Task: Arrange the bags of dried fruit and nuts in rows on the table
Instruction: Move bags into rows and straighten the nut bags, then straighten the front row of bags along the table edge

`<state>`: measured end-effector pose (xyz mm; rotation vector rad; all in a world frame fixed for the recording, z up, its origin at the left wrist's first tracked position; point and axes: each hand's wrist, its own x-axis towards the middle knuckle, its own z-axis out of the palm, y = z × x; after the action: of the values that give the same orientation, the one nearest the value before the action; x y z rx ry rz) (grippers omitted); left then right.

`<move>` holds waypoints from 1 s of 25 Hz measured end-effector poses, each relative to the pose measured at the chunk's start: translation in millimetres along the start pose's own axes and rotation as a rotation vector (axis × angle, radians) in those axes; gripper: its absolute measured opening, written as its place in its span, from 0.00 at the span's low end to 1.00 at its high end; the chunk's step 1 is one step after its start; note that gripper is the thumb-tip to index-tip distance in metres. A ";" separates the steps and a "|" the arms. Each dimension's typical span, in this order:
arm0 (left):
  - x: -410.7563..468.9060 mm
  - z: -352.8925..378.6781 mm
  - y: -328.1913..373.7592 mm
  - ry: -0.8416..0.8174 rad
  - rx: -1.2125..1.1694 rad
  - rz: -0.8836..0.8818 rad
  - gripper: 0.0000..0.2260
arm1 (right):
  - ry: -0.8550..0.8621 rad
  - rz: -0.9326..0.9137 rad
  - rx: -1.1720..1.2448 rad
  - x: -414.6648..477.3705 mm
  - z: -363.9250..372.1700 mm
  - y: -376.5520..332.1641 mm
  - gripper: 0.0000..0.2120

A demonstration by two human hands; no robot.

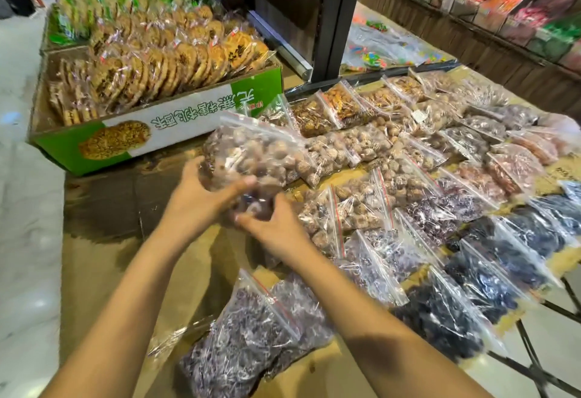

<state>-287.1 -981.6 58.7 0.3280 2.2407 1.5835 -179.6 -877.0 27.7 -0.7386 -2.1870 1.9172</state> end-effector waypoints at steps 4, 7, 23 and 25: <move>17.2 19.2 -10.7 0.027 0.093 0.048 0.30 | -0.147 -0.172 -0.552 0.8 -30.4 6.2 0.29; 50.3 11.8 -16.9 0.032 0.377 0.136 0.36 | 0.199 -0.041 -1.002 5.8 -77.5 24.4 0.34; 112.4 42.2 -88.9 -0.339 0.703 0.242 0.47 | 0.317 0.205 -0.784 1.3 -83.9 48.5 0.36; 117.4 41.8 -84.9 -0.317 0.670 0.170 0.44 | 0.279 0.243 -0.778 3.4 -80.6 48.0 0.36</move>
<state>-372.7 -928.1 -53.3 0.8959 2.4564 0.7212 -136.3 -800.3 -4.8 -1.3284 -2.7191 0.8836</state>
